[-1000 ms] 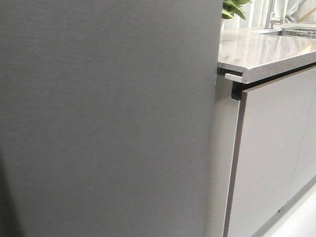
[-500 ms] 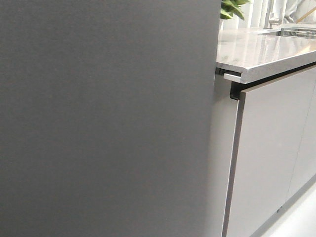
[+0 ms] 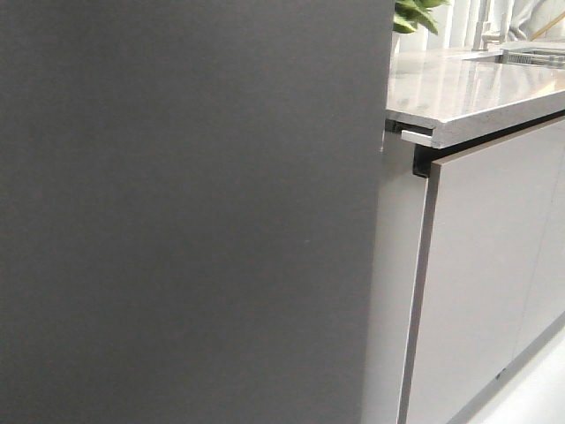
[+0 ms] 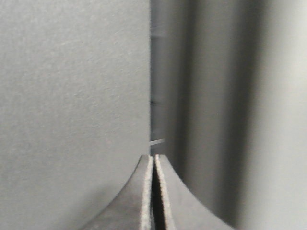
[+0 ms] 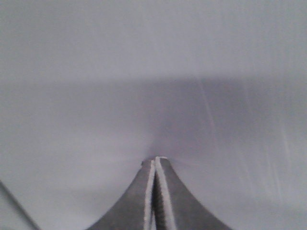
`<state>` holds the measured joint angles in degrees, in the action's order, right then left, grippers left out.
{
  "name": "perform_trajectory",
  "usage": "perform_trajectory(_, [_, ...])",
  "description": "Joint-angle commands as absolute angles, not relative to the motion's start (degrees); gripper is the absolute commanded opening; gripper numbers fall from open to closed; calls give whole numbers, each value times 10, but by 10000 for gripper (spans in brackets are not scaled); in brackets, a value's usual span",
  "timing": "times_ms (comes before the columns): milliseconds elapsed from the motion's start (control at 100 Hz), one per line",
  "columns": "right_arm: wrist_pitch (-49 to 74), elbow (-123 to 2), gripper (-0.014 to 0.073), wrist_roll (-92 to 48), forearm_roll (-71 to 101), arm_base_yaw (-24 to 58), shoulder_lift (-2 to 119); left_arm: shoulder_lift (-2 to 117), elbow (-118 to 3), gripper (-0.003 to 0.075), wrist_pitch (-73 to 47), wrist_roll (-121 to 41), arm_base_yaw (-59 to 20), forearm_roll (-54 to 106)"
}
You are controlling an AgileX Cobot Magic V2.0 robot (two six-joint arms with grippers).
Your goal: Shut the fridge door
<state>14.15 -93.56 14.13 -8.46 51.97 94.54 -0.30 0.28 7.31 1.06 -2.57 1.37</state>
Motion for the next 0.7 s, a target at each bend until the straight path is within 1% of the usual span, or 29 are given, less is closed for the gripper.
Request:
perform_trajectory(0, [77, -953, -44, 134, -94, 515, 934, -15, 23, -20, 115, 13, -28, 17])
perform_trajectory(300, [70, -953, -44, 134, -98, 490, 967, -15, 23, -20, 115, 13, -28, 17])
perform_trajectory(410, [88, -953, -44, 134, -118, 489, 967, -15, 23, -20, 115, 13, -28, 17])
perform_trajectory(560, [132, -953, -44, 134, -154, 489, 935, -15, 23, -20, 115, 13, -28, 17])
perform_trajectory(690, [193, -953, -44, 134, -196, 483, 878, -15, 23, -20, 115, 13, -28, 17])
